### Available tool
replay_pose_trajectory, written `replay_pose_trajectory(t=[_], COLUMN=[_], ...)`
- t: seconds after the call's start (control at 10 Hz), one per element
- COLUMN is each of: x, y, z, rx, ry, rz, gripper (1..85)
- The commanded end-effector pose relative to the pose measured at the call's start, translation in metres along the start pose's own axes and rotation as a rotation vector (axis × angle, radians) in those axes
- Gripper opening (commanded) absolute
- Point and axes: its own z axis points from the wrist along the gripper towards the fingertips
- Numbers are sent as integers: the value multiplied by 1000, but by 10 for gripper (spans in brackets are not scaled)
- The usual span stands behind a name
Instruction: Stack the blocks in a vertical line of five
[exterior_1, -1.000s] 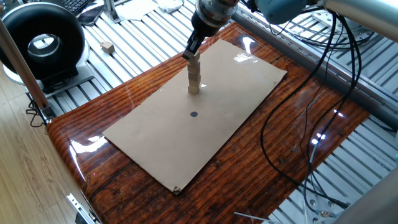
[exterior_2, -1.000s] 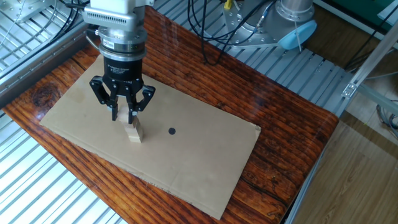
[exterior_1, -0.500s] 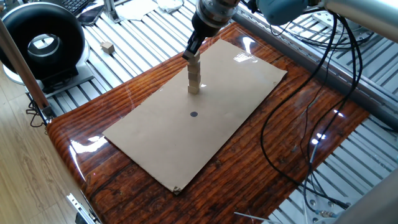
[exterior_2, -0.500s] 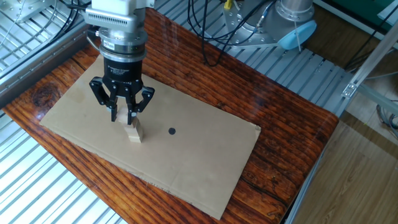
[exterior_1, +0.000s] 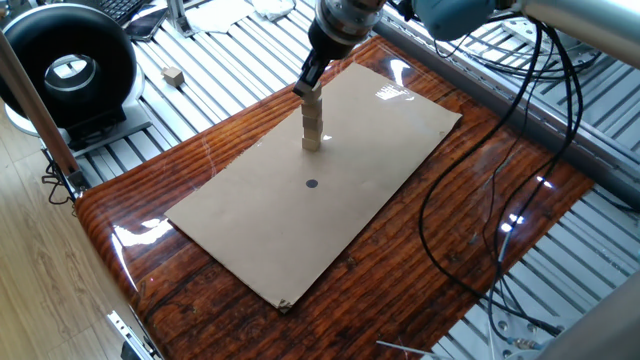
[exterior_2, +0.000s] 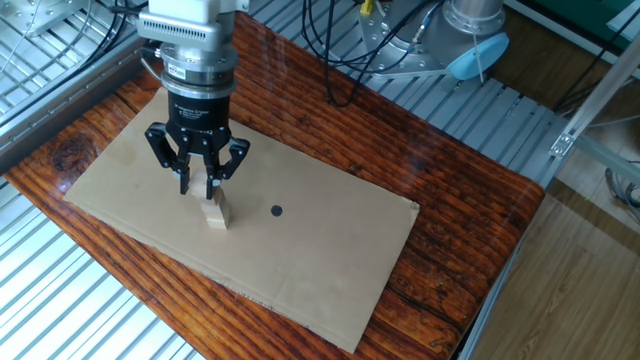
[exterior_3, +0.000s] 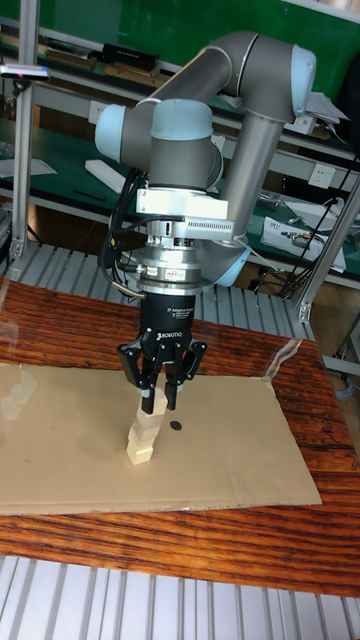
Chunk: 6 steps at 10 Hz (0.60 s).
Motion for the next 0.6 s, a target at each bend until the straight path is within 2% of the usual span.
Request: replay_pose_trajectory(t=[0.0, 0.4, 0.5], x=[-3, 0, 0], y=[1, 2, 4], z=[-2, -2, -3], rx=[-6, -7, -11], ry=[-13, -6, -7], rz=[13, 7, 6], gripper=[123, 130, 187])
